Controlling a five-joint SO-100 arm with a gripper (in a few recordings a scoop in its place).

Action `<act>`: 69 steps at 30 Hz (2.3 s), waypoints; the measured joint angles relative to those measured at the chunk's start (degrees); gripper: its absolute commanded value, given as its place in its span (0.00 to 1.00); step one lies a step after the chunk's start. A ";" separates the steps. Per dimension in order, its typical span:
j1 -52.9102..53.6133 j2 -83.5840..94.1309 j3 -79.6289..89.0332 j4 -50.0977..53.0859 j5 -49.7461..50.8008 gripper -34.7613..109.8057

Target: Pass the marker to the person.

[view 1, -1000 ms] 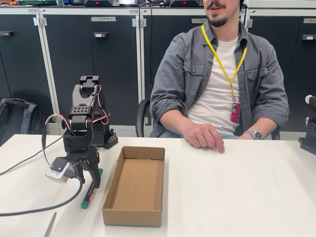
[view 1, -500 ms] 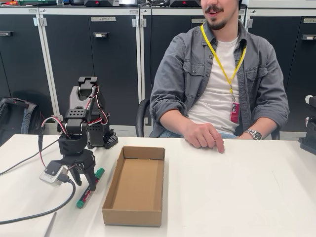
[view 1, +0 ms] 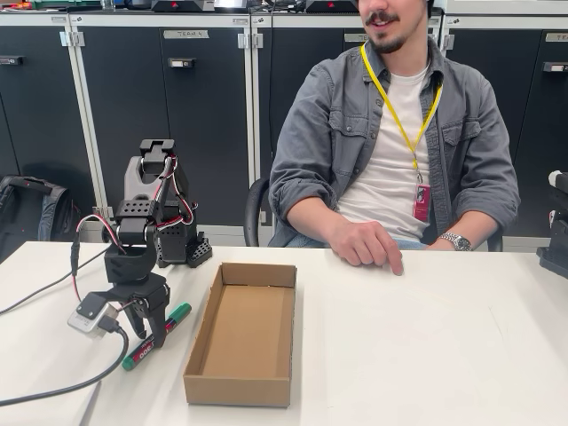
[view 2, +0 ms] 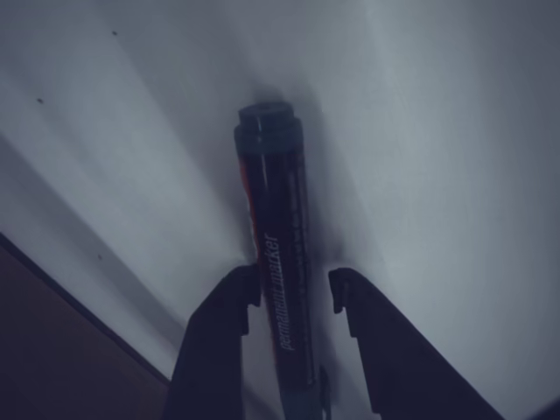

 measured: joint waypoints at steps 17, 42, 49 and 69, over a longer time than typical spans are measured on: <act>0.00 0.00 -0.26 0.26 2.72 0.21; -2.81 12.66 -2.55 23.82 6.68 0.21; -2.37 20.74 -1.41 29.18 6.68 0.21; -10.11 31.29 -21.18 9.93 18.46 0.21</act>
